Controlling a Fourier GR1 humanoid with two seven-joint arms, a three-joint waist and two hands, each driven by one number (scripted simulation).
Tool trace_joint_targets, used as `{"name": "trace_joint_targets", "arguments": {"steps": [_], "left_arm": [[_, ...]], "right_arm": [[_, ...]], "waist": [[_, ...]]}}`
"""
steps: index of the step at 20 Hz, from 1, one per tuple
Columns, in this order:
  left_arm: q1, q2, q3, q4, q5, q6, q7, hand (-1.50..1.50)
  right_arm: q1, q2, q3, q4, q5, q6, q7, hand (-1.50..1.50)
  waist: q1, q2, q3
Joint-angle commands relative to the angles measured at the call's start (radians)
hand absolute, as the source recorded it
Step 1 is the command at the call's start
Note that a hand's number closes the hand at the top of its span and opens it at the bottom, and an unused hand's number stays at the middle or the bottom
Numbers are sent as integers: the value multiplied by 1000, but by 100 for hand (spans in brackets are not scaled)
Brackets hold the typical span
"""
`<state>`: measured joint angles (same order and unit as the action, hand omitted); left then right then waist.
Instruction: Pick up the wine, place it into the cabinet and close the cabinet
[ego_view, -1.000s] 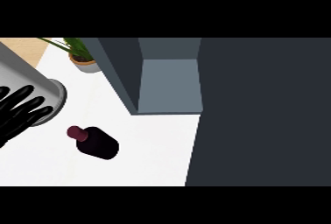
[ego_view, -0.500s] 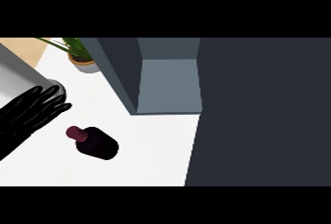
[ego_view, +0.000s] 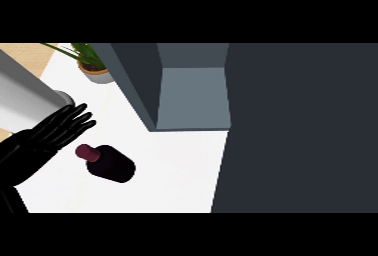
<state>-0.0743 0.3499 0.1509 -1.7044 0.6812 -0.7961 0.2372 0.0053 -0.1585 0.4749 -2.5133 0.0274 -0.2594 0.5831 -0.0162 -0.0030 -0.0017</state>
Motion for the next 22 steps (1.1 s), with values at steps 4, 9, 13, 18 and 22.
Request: {"name": "trace_joint_targets", "arguments": {"steps": [4, 9, 13, 18, 22], "left_arm": [[20, -14, 71, 106, -124, -90, -119, -150], [-9, -22, 102, 241, -274, -168, -246, -150], [-53, -82, 80, 348, -452, -162, -367, -150], [-49, -85, 72, 445, -577, -157, -500, -150], [-111, -61, 56, 543, -616, -141, -540, -150]], "right_arm": [[-56, -19, 11, -195, 110, -56, 163, -150], [20, -48, 107, -227, 144, -78, 115, -150], [-23, -63, 40, -168, 100, -73, 95, -150], [-7, -72, 115, -197, 138, -113, 92, -150], [-1, -91, 97, -211, 111, -120, 92, -150]], "waist": [[8, -1, -1], [-11, -3, -1], [-3, 2, 0], [-14, 0, -2], [-11, 1, -1]]}}
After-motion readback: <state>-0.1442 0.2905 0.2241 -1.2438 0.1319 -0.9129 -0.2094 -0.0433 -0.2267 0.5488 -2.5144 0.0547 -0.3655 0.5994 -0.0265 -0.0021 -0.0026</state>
